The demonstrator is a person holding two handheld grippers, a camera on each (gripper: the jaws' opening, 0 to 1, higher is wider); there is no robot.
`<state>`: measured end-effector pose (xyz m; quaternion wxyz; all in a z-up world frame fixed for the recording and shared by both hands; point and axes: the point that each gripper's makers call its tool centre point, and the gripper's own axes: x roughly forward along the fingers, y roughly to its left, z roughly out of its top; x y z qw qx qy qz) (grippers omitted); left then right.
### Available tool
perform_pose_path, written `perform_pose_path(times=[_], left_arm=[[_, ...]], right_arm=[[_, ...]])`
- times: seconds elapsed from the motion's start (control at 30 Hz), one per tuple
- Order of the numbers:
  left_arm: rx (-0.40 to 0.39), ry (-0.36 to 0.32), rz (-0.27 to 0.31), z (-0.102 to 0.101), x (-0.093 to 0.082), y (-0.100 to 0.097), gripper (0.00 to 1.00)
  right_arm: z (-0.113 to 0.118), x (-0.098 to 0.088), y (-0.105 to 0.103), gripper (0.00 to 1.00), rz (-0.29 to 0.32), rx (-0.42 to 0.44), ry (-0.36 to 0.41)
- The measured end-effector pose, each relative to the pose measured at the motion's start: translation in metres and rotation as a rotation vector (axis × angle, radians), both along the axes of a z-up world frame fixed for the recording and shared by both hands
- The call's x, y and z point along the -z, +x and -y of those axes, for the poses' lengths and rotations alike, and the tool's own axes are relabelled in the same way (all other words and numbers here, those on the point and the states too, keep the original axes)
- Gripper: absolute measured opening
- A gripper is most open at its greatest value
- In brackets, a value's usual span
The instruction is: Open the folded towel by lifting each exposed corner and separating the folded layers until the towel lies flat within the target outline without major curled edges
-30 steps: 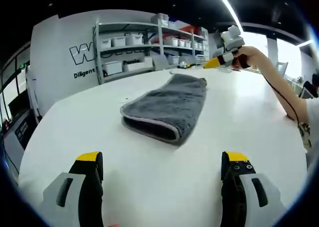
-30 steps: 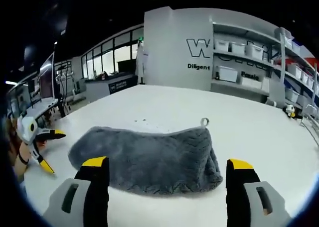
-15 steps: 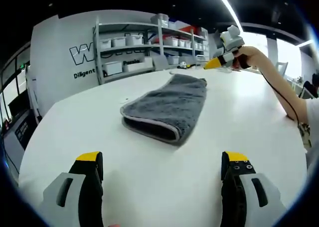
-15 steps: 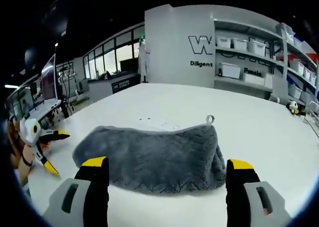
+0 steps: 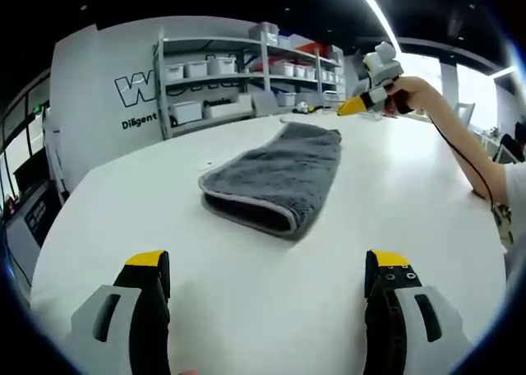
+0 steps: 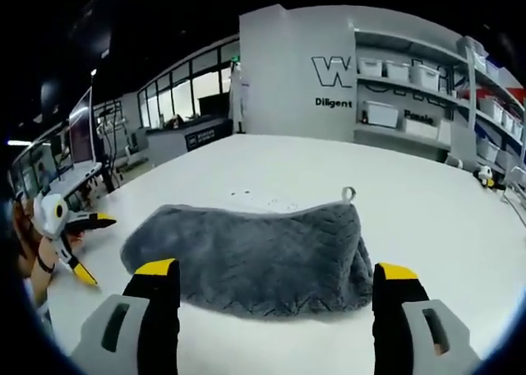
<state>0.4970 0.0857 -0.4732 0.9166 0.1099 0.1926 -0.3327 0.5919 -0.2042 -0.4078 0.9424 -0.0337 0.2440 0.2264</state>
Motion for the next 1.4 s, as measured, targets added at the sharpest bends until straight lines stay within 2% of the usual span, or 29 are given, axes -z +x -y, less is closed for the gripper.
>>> perform_pose_path(times=[0.77, 1.4], left_arm=[[0.001, 0.002, -0.001, 0.0005, -0.0001, 0.001, 0.97], [0.007, 0.003, -0.003, 0.0014, -0.0001, 0.0006, 0.97]], right_arm=[[-0.0082, 0.0045, -0.0009, 0.99, -0.015, -0.031, 0.005], [-0.0098, 0.0044, 0.0028, 0.99, 0.0, -0.044, 0.022]])
